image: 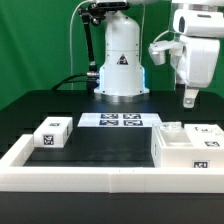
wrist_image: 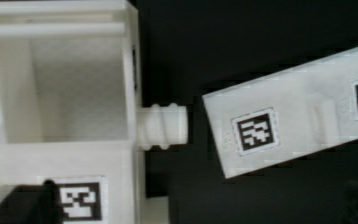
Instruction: Assemble cabinet
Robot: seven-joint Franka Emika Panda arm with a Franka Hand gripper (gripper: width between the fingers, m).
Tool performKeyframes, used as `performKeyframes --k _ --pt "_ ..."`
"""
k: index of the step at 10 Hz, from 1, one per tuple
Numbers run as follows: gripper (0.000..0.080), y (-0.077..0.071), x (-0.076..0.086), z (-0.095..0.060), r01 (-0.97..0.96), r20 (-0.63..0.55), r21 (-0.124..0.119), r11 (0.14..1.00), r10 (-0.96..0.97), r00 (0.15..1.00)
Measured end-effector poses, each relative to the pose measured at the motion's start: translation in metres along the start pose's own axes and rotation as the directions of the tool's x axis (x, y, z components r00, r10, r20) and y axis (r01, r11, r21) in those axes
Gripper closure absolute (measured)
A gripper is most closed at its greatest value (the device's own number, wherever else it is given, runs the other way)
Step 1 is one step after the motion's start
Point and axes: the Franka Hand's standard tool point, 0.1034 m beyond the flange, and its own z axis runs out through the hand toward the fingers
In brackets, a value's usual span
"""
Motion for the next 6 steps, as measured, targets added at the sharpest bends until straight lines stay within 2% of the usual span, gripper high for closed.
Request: performKeyframes --k 2,5,6 --pt "0.0002 -0.009 0.005 0.007 -0.021 0.003 0.023 1.0 0.021 1.0" --pt "0.0002 -0.009 0.002 0.009 -0.02 0.001 0.021 1.0 0.02 1.0" --pt "0.0002 -0.018 -0.007 0.023 0.013 -0.032 -0.013 1.0 -0.013 0.999"
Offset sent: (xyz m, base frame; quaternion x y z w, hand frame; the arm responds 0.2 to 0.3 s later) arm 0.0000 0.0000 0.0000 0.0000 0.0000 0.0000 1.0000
